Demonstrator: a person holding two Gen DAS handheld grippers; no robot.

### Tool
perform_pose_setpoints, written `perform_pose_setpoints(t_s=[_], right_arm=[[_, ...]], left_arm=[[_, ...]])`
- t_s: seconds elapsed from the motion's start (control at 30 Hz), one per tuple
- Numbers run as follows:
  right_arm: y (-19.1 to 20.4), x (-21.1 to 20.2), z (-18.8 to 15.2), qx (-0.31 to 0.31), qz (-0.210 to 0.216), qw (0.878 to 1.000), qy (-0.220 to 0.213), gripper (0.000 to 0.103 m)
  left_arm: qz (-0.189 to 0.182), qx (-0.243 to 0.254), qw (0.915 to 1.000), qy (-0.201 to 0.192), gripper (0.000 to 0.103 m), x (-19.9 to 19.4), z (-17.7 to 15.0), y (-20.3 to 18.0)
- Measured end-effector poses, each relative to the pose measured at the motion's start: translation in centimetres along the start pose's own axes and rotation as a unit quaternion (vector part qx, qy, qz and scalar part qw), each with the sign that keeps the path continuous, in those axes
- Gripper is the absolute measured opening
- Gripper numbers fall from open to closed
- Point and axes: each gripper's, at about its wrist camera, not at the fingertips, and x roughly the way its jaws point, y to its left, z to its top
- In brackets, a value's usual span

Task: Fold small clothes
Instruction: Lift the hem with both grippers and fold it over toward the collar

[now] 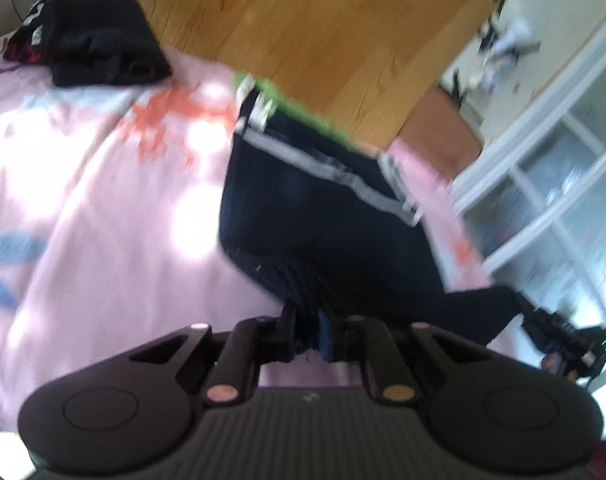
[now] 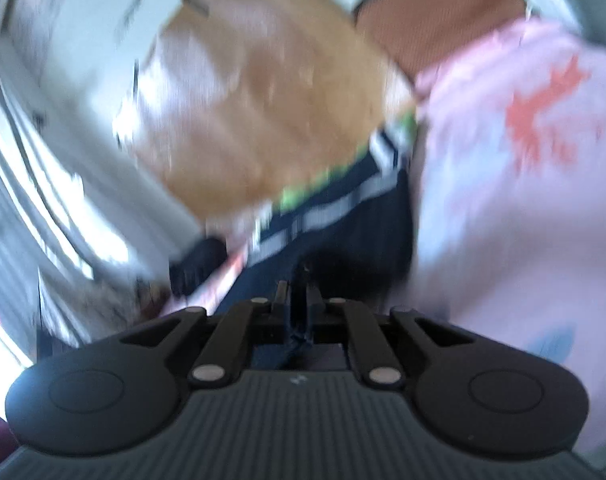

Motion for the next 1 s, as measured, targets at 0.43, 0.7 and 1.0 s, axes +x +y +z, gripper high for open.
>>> perform_pose_setpoints(t_s=[0.43,0.7,1.0], right_arm=[[-5.6,16.6,11.0,0.032,-0.203,0.978,-0.042,0.045],[-8.0,11.6,6.6,0.017,-0.173,0.985,-0.003,0.049],[-4.1,15.8,5.9,-0.109,-0.199,0.974,0.024,0.049]], left_arm=[[0.133,-0.045,0.9889,-0.050,0.039,12.6,15.6,-0.1],[0.130,0.011,0.9910,-0.027,0.062,12.4,11.2,1.6],[0.166,0.117,0.9792,0.008,0.045,16.1,10.3,-1.6]])
